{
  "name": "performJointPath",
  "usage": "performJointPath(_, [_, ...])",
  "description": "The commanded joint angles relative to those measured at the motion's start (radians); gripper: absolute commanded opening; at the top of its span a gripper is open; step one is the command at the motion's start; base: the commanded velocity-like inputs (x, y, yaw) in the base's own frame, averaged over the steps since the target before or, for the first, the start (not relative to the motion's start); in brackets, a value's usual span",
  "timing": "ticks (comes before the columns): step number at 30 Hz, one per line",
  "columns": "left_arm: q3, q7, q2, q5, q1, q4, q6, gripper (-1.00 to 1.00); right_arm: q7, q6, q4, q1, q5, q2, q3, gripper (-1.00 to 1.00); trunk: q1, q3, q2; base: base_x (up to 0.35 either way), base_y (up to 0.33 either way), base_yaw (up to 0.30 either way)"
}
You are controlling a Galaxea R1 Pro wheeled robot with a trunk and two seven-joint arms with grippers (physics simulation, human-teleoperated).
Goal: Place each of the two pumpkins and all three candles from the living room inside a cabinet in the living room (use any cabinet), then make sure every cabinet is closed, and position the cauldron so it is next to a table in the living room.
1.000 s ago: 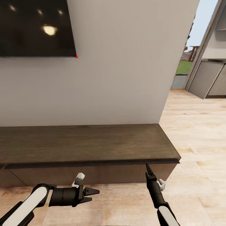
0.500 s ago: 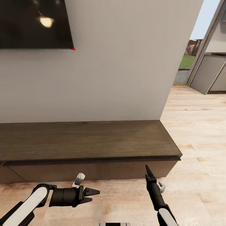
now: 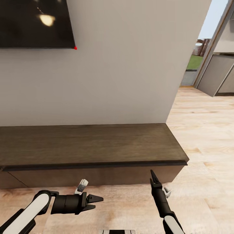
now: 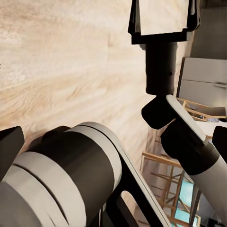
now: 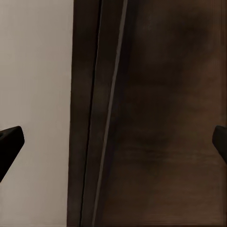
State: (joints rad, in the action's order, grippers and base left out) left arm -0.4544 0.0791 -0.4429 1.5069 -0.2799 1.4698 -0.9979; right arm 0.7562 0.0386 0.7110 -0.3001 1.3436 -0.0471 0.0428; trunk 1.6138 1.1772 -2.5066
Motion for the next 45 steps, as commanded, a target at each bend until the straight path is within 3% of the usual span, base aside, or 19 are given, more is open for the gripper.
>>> performJointPath(1, [-0.001, 0.008, -0.001, -0.007, -0.001, 0.0, -0.001, 1.0, 0.008, 0.0, -0.001, -0.001, 0.005, 0.0, 0.001, 1.0, 0.0, 0.005, -0.001, 0.0, 0.0, 0.0])
performJointPath(22, [-0.001, 0.008, 0.0, -0.007, -0.001, 0.001, -0.001, 1.0, 0.092, -0.002, 0.0, -0.001, 0.0, 0.0, -0.003, 1.0, 0.01, 0.086, -0.005, 0.0, 0.0, 0.0])
performJointPath(27, [-0.001, 0.008, 0.0, -0.007, -0.001, 0.001, -0.001, 1.0, 0.105, -0.003, 0.001, -0.001, -0.001, 0.0, -0.004, 1.0, 0.01, 0.086, -0.005, 0.0, 0.0, 0.0])
performJointPath(38, [0.0, 0.008, -0.002, -0.007, -0.001, 0.004, -0.001, 1.0, 0.218, -0.008, 0.001, -0.001, -0.03, 0.0, -0.004, 1.0, 0.01, 0.086, -0.005, 0.0, 0.0, 0.0])
performJointPath(45, [-0.001, 0.008, -0.002, -0.007, -0.001, 0.004, -0.001, 1.0, 0.227, -0.007, 0.001, -0.001, -0.03, 0.0, -0.004, 1.0, 0.01, 0.086, -0.005, 0.048, 0.0, 0.0])
